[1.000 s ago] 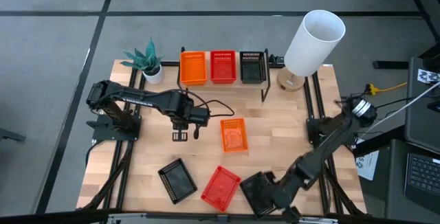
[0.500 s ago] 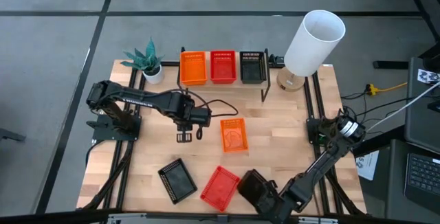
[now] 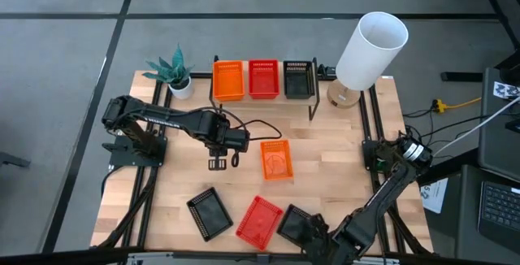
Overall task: Stack baskets on shelf by color
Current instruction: Stack the right black bin on the black bin on the shelf
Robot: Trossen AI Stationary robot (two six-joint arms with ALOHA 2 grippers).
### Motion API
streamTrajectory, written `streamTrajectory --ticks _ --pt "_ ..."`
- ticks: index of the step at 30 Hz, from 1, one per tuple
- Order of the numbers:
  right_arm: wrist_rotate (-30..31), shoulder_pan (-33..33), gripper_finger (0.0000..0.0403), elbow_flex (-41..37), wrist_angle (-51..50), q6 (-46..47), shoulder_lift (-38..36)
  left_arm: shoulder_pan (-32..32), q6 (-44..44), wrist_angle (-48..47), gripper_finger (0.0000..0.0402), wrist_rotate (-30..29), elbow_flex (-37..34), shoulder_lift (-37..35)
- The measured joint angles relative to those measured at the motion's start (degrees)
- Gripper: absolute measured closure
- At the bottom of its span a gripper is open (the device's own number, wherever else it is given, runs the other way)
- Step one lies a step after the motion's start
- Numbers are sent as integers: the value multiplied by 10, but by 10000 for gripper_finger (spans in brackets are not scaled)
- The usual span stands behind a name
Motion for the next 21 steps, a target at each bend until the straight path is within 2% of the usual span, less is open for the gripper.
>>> streamTrajectory --ticks 2,5,8,21 --pt "16 1 311 5 -38 -3 0 0 0 1 296 0 0 0" --pt "-5 2 311 1 -66 -3 1 0 0 1 296 0 0 0" --pt "-22 2 311 -15 -68 -3 3 0 0 1 296 0 0 0" --pt "-18 2 311 -67 -52 -34 3 0 2 19 296 0 0 0"
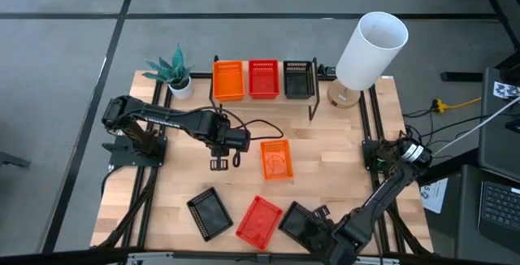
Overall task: Stack baskets on shelf by color
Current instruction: Stack the right black bin on the black bin on the shelf
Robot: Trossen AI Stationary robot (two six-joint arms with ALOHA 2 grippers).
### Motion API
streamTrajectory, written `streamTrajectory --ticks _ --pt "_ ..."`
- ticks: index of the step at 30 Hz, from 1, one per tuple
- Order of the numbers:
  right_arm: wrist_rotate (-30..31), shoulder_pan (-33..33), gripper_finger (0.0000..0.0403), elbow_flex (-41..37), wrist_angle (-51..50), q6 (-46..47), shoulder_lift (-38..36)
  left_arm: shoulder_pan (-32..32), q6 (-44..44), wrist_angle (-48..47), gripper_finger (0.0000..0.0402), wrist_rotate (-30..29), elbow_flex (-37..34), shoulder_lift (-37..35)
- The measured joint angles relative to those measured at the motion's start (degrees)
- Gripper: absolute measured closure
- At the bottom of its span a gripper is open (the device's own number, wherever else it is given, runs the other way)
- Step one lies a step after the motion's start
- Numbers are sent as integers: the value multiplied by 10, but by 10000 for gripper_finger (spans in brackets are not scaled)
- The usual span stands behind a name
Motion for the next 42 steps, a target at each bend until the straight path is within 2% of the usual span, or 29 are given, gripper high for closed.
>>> streamTrajectory --ticks 4,9,11,15,19,21,24,29,32,34,37,42 --pt "0 0 318 -19 6 29 0 0 0 4 296 0 0 0" --pt "4 0 389 -7 -1 63 0 0 2 4 296 0 0 0" --pt "4 0 392 6 -7 72 0 0 3 5 296 -4 0 0" --pt "0 1 397 61 -95 107 0 0 6 2 296 -44 0 0" --pt "25 1 399 144 -241 124 0 -2 11 -44 296 -49 0 -10" --pt "71 1 399 188 -310 122 0 -8 7 -77 296 -50 0 -21" --pt "203 -4 400 245 -407 123 -1 -15 4 -102 296 -49 0 -31" --pt "455 -42 401 275 -410 72 -21 -23 9 -124 296 -49 -1 -60" --pt "561 -81 401 270 -412 40 -41 -26 15 -131 296 -54 1 -72" --pt "603 -118 401 270 -413 16 -55 -27 19 -129 296 -58 -9 -86" --pt "633 -182 401 270 -413 -30 -85 -28 20 -107 296 -64 -44 -125" --pt "616 -310 401 270 -409 -167 -145 -27 20 -12 296 -63 -171 -200"
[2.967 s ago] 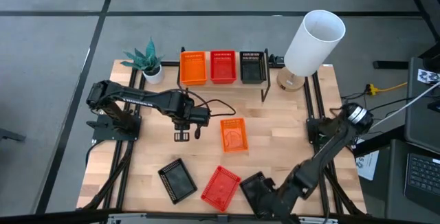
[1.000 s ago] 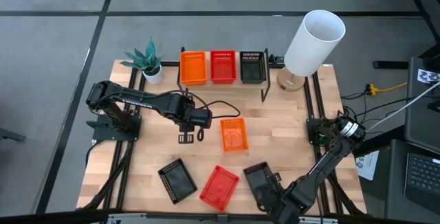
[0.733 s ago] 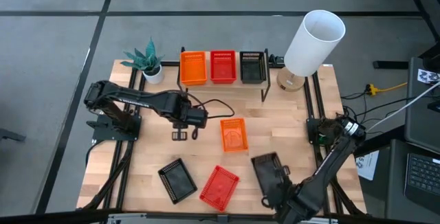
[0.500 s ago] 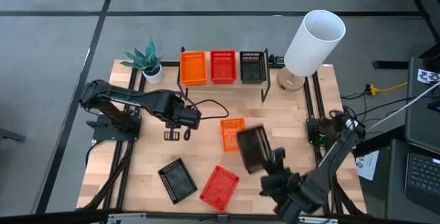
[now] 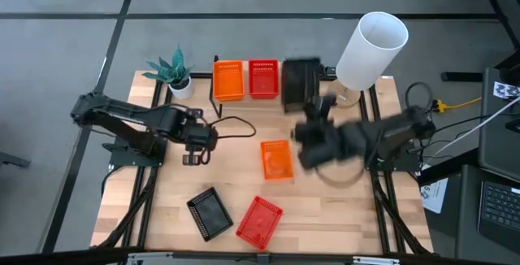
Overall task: Stack baskets on shelf by color
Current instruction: Stack the right black bin on the black bin on the shelf
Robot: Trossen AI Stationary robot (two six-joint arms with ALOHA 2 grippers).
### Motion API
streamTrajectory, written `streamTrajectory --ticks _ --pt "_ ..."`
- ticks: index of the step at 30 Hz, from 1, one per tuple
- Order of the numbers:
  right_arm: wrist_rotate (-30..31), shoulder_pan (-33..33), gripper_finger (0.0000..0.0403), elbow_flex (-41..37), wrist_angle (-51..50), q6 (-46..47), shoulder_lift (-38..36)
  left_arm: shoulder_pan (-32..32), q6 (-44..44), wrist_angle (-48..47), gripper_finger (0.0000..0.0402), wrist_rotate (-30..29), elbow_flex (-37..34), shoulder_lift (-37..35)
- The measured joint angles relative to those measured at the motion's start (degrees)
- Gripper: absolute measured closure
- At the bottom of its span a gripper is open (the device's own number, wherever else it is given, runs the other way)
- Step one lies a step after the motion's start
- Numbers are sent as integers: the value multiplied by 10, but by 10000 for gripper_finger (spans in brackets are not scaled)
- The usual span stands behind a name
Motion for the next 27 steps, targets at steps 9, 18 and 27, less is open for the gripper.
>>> streamTrajectory --ticks 9,18,27 --pt "-367 -302 401 0 134 -278 -78 -14 45 221 296 -1 -165 -94" --pt "-549 -436 401 -1 120 -366 -23 -7 41 254 296 -18 -189 -100" --pt "-556 -437 401 -1 68 -357 9 -7 40 267 296 -23 -189 -101"
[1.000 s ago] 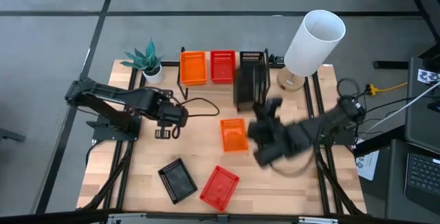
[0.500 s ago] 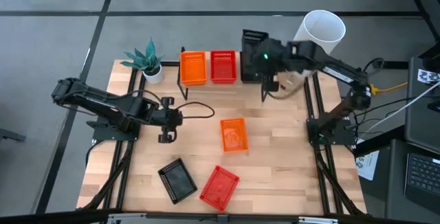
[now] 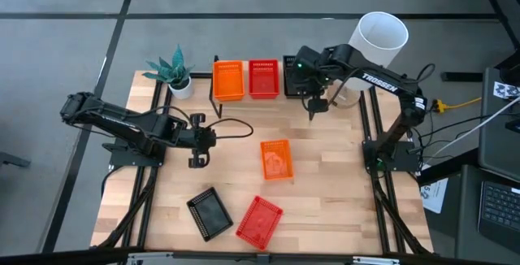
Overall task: Stack baskets on shelf by color
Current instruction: Stack the right black bin on the black bin on the shelf, then stack the orange bin on the orange bin on the shelf
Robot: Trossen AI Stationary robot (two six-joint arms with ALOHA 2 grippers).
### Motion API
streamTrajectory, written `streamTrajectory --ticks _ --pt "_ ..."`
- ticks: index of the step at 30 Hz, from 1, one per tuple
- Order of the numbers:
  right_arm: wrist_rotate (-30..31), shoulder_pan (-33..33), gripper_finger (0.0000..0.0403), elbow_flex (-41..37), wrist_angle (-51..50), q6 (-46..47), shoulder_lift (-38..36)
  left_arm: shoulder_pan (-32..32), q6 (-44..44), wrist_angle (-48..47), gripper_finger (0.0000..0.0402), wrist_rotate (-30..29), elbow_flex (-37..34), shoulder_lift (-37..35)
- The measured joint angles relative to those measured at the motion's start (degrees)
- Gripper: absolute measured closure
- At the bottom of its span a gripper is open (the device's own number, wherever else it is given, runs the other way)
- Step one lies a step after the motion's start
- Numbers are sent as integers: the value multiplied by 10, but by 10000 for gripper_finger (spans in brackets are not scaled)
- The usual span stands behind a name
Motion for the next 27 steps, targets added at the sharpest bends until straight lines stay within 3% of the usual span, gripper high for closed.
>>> streamTrajectory --ticks 8,18,27 --pt "29 0 399 0 3 18 21 0 -15 0 296 -2 0 0" --pt "30 0 322 0 3 33 20 0 -15 -1 296 -2 0 0" --pt "19 10 296 9 -29 100 20 0 -44 0 296 -2 0 0"
